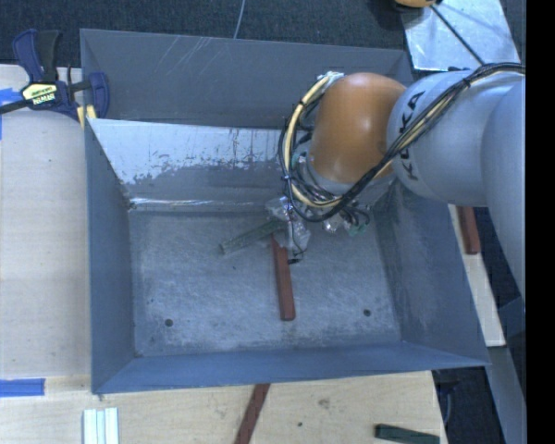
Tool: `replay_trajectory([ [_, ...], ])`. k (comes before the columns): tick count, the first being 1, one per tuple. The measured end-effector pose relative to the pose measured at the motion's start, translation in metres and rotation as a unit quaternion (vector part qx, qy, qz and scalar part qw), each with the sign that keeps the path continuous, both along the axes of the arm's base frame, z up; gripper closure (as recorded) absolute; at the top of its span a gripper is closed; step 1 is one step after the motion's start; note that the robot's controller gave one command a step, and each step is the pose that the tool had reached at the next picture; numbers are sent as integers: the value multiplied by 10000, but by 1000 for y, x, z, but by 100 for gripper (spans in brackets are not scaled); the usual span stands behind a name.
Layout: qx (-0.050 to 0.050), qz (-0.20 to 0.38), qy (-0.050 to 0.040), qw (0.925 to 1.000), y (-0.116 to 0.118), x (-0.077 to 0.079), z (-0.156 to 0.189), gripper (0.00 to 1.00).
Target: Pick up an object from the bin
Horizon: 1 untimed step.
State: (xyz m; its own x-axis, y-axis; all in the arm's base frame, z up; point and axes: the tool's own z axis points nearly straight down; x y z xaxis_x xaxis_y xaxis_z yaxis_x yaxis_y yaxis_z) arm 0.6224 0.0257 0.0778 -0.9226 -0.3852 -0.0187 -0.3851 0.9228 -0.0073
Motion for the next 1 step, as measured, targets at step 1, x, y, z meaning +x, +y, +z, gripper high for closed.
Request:
replay_trajectory([
  [1, 33, 109, 3, 9999, -9, 2, -1, 100],
])
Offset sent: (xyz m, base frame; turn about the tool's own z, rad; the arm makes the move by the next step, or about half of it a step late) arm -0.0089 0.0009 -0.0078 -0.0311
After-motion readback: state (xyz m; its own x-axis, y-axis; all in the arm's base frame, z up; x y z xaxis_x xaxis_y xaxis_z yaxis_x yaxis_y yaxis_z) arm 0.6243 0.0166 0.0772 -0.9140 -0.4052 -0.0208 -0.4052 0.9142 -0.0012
